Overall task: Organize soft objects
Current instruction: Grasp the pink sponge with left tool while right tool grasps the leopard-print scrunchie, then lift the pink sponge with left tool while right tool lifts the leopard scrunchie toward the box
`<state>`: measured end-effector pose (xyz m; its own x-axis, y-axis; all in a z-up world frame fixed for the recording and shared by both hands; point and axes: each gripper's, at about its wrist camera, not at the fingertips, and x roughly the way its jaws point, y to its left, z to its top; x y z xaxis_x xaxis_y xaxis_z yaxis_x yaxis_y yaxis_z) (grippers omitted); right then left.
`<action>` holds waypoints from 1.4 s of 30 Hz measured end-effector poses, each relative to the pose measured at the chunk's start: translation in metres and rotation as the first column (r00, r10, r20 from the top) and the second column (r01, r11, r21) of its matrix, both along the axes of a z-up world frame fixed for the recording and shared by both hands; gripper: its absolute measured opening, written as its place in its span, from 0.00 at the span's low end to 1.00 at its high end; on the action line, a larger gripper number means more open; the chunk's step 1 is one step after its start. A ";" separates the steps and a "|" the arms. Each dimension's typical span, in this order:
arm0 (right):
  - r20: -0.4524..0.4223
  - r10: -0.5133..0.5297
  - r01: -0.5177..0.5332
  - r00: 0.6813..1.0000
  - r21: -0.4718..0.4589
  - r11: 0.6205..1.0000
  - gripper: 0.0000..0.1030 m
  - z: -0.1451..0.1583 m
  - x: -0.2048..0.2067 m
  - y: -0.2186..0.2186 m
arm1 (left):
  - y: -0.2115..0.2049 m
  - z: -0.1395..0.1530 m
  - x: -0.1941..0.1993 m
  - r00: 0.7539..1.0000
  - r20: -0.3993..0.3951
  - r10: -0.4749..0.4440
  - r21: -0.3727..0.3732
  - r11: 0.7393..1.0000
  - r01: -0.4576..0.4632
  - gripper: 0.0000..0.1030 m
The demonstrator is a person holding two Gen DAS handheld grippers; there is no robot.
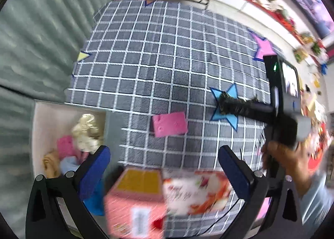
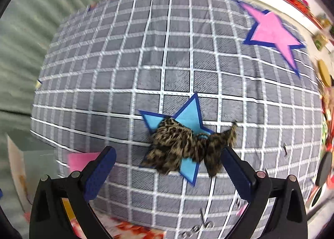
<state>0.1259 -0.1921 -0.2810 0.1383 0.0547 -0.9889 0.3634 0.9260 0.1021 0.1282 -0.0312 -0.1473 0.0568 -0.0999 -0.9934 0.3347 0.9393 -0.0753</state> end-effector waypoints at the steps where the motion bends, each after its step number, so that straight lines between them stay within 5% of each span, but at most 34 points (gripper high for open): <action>1: -0.019 0.019 -0.019 1.000 -0.005 1.000 0.98 -0.007 0.002 -0.003 | -0.008 -0.011 0.005 1.000 -0.015 0.026 0.016 1.000 -0.026 1.00; 5: -0.070 0.053 -0.056 0.996 -0.054 0.997 0.98 -0.037 0.007 -0.004 | -0.029 -0.058 0.022 0.989 -0.053 0.141 0.106 0.985 -0.135 1.00; 9: -0.172 0.076 -0.077 0.982 0.000 0.997 1.00 -0.067 0.006 -0.013 | -0.041 -0.093 0.032 0.982 -0.037 0.186 0.190 0.966 -0.176 1.00; 15: -0.053 0.065 -0.063 0.997 0.031 0.998 0.99 -0.063 -0.009 -0.022 | -0.043 -0.126 0.037 0.979 -0.004 0.203 0.267 0.944 -0.195 1.00; 20: -0.038 0.074 -0.074 0.997 0.024 0.997 0.95 -0.051 -0.006 -0.050 | -0.044 -0.154 0.036 0.981 -0.030 0.193 0.300 0.938 -0.175 1.00; 23: -0.056 0.098 -0.100 0.994 -0.037 0.994 0.82 -0.051 0.004 -0.041 | -0.043 -0.165 0.030 0.981 -0.049 0.190 0.305 0.938 -0.166 1.00; 26: -0.022 0.112 -0.113 0.993 -0.086 0.990 0.50 -0.044 0.002 -0.022 | -0.038 -0.171 0.025 0.976 -0.055 0.211 0.286 0.940 -0.187 1.00; 27: -0.013 0.116 -0.117 0.993 -0.085 0.989 0.47 -0.041 -0.001 -0.021 | -0.037 -0.172 0.024 0.975 -0.060 0.213 0.280 0.941 -0.189 1.00; 34: 0.053 0.044 -0.049 0.998 0.084 0.995 0.47 -0.021 -0.013 -0.049 | -0.013 -0.186 0.032 0.953 -0.172 0.249 0.239 0.949 -0.205 0.99; 38: 0.071 0.013 -0.021 0.997 0.107 0.994 0.47 -0.005 -0.025 -0.066 | -0.016 -0.181 0.032 0.966 -0.178 0.189 0.165 0.973 -0.160 0.71; 42: 0.094 -0.025 0.014 0.995 0.123 0.992 0.47 0.011 -0.037 -0.068 | -0.029 -0.172 0.025 0.982 -0.143 0.122 0.160 0.982 -0.099 0.70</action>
<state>0.0892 -0.2603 -0.2704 0.2340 0.1708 -0.9571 0.3643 0.8973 0.2492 0.1527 -0.0602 -0.3193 -0.0937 0.0509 -0.9943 0.2241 0.9741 0.0288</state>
